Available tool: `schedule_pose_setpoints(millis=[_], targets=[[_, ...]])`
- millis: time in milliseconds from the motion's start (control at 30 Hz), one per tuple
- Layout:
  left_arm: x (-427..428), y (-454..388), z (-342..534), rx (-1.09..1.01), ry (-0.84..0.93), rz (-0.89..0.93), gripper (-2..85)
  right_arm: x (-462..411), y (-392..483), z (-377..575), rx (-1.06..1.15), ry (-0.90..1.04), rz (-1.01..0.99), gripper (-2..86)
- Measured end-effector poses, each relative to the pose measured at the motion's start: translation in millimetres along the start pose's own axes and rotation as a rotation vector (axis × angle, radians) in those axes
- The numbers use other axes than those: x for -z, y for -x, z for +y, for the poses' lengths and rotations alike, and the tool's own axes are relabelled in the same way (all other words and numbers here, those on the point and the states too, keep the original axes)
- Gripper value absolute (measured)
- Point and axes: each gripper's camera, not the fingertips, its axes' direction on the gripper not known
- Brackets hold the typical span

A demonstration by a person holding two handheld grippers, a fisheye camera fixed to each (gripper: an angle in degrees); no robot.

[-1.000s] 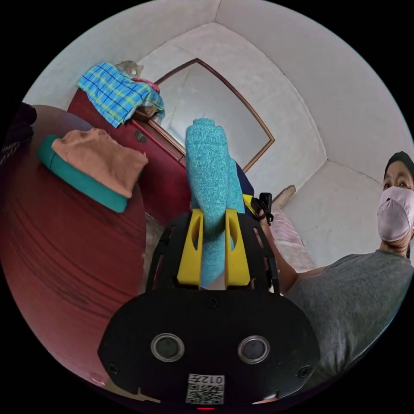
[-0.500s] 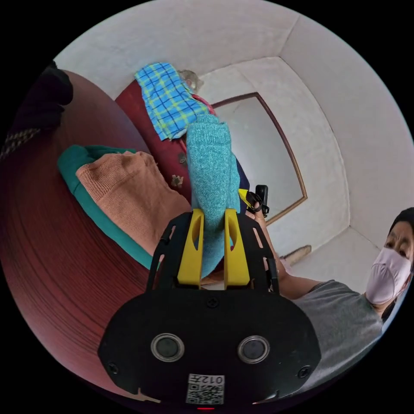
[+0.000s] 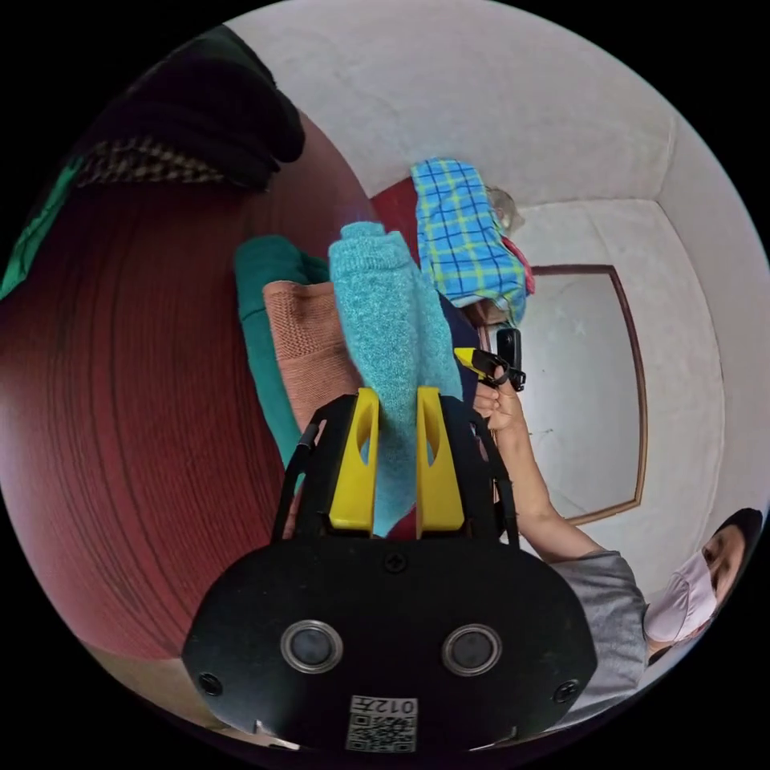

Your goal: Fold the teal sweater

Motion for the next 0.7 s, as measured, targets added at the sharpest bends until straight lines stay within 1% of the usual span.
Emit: schedule_pose_setpoints(millis=[167,300,467,567,700], targets=[[6,26,7,0.044,-0.014,0.036,5.9,47,51,61,-0.009,-0.015,-0.045,8.3],[21,12,19,-0.041,-0.003,0.031,5.8,98,131,131,0.073,-0.04,-0.047,8.3],[38,2,34,-0.106,0.003,0.052,5.7,145,196,195,0.111,-0.063,-0.047,8.2],[40,15,30,-0.078,0.022,0.046,5.9,156,207,211,0.067,-0.083,-0.033,8.1],[36,55,19,0.036,0.038,0.017,6.4,152,190,218,-0.053,-0.086,-0.049,7.8]])
